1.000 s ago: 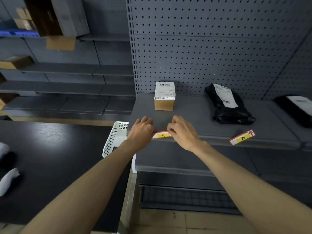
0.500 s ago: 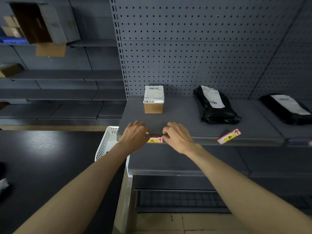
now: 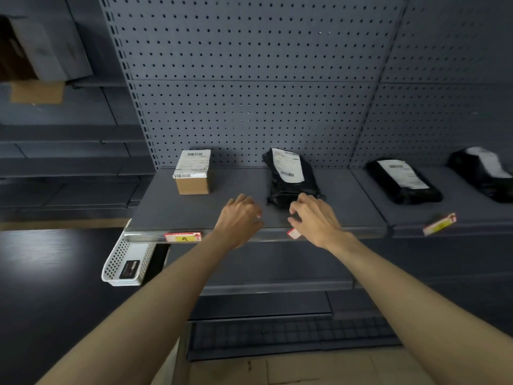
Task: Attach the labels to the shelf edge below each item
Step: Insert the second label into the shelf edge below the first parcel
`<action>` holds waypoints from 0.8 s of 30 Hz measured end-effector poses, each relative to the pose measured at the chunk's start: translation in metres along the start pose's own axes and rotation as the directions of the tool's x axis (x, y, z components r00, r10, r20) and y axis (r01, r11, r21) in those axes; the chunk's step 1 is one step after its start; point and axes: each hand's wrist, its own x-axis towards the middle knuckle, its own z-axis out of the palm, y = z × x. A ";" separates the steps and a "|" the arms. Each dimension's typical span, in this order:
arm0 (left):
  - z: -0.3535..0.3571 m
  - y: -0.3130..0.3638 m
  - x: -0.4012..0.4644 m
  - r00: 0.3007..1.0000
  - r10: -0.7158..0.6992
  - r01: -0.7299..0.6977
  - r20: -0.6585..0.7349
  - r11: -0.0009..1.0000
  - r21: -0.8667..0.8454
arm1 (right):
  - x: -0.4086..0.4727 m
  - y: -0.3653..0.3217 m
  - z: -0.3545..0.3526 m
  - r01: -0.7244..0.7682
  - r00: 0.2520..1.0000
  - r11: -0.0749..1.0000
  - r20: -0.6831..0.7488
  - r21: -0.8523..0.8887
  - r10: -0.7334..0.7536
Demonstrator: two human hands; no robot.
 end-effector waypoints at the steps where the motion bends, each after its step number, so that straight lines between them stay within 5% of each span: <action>1: 0.004 0.011 0.005 1.000 0.002 -0.002 0.006 1.000 0.000 | -0.004 0.011 -0.002 -0.007 1.000 1.000 0.004 0.000 0.007; 16: 0.057 0.072 0.025 0.996 -0.072 0.065 0.058 0.992 0.108 | -0.014 0.071 0.010 0.104 0.994 0.993 -0.018 0.053 -0.104; 24: 0.072 0.086 0.024 0.991 -0.134 0.137 -0.029 0.979 0.154 | -0.013 0.077 0.018 0.123 0.992 0.991 -0.025 0.054 -0.122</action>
